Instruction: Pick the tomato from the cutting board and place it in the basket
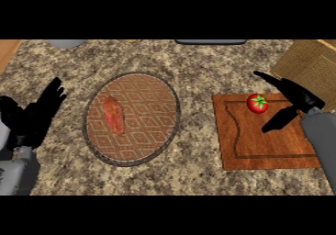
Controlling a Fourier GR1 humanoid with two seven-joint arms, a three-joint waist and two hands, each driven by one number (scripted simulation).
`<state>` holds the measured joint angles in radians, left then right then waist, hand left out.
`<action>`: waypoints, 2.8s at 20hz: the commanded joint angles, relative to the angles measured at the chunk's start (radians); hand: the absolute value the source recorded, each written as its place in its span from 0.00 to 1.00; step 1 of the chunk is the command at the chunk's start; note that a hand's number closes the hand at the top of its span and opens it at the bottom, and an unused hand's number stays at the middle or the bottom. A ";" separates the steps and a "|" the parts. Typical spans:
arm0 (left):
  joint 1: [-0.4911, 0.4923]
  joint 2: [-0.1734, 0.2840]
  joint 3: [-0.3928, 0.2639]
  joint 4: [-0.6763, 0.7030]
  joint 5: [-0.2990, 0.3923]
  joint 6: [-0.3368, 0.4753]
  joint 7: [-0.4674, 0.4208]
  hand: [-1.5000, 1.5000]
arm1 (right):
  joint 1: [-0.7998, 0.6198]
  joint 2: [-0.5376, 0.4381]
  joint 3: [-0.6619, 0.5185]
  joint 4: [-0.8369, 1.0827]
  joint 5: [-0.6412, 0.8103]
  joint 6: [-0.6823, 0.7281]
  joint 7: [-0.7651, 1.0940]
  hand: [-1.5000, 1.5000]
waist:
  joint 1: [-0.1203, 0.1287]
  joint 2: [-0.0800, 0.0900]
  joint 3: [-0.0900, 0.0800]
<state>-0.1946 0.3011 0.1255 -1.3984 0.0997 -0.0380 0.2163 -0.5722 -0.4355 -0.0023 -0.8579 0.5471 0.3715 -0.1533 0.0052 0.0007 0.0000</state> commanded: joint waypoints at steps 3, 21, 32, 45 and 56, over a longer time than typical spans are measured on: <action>-0.046 -0.025 0.009 0.089 -0.038 0.011 -0.048 0.50 | -0.068 0.030 0.003 0.049 0.058 -0.012 0.025 0.00 | -0.001 0.001 0.000; -0.046 -0.032 -0.002 0.008 -0.028 -0.017 0.013 0.50 | -0.260 0.428 0.040 0.142 0.259 -0.507 0.728 1.00 | 0.051 0.004 -0.002; -0.062 -0.054 -0.028 0.020 -0.048 -0.015 0.005 0.50 | -0.425 0.435 0.244 0.133 0.017 -0.948 0.847 1.00 | 0.077 0.008 0.001; -0.025 -0.046 0.006 0.015 -0.043 -0.002 0.019 0.50 | -0.783 0.406 0.298 0.180 0.279 -1.060 1.234 1.00 | 0.002 -0.006 -0.001; -0.030 -0.023 0.022 0.026 -0.036 -0.043 -0.018 0.50 | -0.913 0.226 0.161 0.343 0.306 -1.001 1.144 1.00 | 0.017 0.008 -0.001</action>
<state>-0.2001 0.2690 0.1459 -1.3934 0.0646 -0.0662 0.2037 -1.4404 -0.1549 0.2032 -0.5863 0.8462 -0.6337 1.0031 0.0178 0.0027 -0.0010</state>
